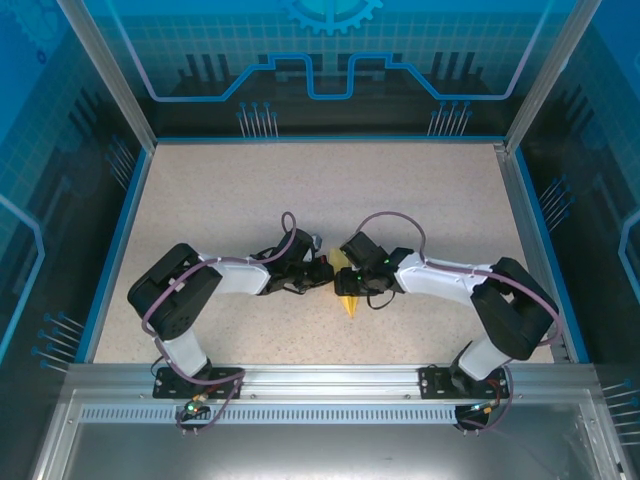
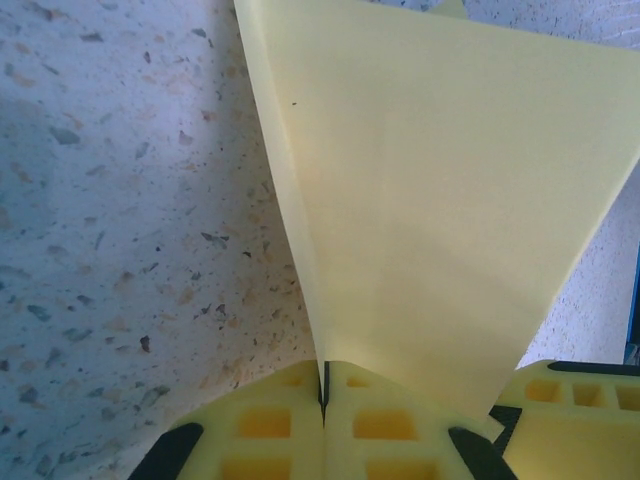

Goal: Fold a paper plane with a square sheet of paper (pick it up from the middle)
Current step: Move a paper plane to the center of the table.

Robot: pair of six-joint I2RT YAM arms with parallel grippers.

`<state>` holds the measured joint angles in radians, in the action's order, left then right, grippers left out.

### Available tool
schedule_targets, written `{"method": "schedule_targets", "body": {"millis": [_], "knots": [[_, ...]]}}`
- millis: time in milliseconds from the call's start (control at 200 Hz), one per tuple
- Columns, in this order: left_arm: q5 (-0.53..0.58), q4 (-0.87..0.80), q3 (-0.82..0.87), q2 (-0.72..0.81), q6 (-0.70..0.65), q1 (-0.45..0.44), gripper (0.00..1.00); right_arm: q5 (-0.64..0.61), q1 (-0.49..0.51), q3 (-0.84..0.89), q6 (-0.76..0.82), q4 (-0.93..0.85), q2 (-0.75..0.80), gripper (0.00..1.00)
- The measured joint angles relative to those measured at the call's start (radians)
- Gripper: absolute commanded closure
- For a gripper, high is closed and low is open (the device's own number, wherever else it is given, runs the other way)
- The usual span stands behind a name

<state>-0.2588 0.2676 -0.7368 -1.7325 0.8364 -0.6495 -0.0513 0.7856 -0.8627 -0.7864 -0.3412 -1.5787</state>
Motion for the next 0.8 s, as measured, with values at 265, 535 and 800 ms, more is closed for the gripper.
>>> {"method": "schedule_targets", "body": {"millis": [265, 535, 800], "knots": [[0.000, 0.000, 0.000, 0.000, 0.000, 0.000, 0.95, -0.047, 0.001, -0.040, -0.033, -0.034, -0.016, 0.61], [0.016, -0.027, 0.003, 0.018, 0.003, 0.006, 0.83, -0.090, 0.033, -0.097, -0.077, -0.081, -0.077, 0.67], [0.050, -0.082, 0.022, 0.097, 0.011, 0.038, 0.71, -0.128, 0.061, -0.127, -0.116, -0.135, -0.124, 0.72]]}}
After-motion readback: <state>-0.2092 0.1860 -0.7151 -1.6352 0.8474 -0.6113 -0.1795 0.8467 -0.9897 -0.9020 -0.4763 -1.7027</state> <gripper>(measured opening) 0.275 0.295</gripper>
